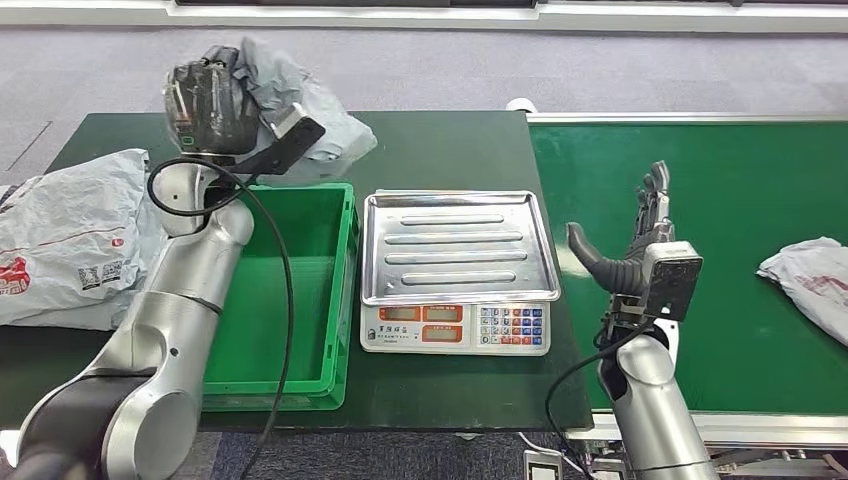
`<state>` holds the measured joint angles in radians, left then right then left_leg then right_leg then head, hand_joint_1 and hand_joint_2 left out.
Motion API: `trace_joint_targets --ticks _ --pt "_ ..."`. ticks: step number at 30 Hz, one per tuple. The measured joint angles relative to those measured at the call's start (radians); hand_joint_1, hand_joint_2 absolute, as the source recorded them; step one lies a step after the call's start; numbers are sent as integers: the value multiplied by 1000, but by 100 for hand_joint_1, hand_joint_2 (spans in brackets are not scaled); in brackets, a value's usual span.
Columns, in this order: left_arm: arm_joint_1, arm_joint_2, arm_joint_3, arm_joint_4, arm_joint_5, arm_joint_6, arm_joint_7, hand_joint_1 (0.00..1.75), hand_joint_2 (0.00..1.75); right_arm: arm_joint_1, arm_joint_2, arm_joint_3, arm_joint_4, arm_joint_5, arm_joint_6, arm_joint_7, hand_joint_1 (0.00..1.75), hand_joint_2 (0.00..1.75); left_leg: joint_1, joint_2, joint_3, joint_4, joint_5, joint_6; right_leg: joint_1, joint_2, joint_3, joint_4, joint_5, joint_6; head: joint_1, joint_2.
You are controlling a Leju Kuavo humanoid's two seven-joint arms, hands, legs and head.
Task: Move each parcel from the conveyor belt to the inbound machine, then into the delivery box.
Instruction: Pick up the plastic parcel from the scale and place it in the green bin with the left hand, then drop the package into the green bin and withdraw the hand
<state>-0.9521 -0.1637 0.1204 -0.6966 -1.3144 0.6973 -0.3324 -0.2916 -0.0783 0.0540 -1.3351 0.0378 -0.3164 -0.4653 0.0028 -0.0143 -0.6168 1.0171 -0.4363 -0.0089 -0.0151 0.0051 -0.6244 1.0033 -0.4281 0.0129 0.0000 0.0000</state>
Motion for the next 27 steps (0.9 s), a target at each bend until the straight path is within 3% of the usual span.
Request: trace_joint_targets --ticks 7,10,11,14,15,20,27 --pt "55 72 149 -37 64 0 -118 175 175 109 -36 -37 -94 -22 -2 14 0 175 0 -1 0 0 -1 0 0 0 1 0 -1 0 0 0" --pt "103 107 178 -31 89 0 -119 175 175 141 -61 -61 -125 -43 1 34 0 175 0 2 0 0 -2 -1 0 1 0 0 -1 0 0 0" --pt "119 117 179 -27 99 0 -113 160 175 144 -72 -69 -128 -51 4 42 0 175 0 2 0 0 -2 -1 0 2 0 0 -1 0 0 0" --pt "165 143 177 -17 171 -6 -121 29 175 148 -106 -97 -130 -77 13 58 0 175 0 0 1 0 -2 -1 0 0 1 -1 -1 0 0 0" --pt "186 152 171 -17 230 -20 -139 0 175 153 -117 -106 -132 -88 16 61 0 175 0 0 1 0 -2 -1 -1 0 1 -1 -1 0 0 0" --pt "347 196 51 -113 606 -147 -230 0 175 194 -164 -152 -147 -131 30 61 0 175 0 2 1 0 -3 0 -1 2 1 -1 -2 1 0 0" --pt "449 235 -98 -260 812 -245 -272 0 175 198 -180 -169 -148 -135 30 58 0 175 0 2 1 0 -3 0 0 1 1 -1 -2 1 0 0"
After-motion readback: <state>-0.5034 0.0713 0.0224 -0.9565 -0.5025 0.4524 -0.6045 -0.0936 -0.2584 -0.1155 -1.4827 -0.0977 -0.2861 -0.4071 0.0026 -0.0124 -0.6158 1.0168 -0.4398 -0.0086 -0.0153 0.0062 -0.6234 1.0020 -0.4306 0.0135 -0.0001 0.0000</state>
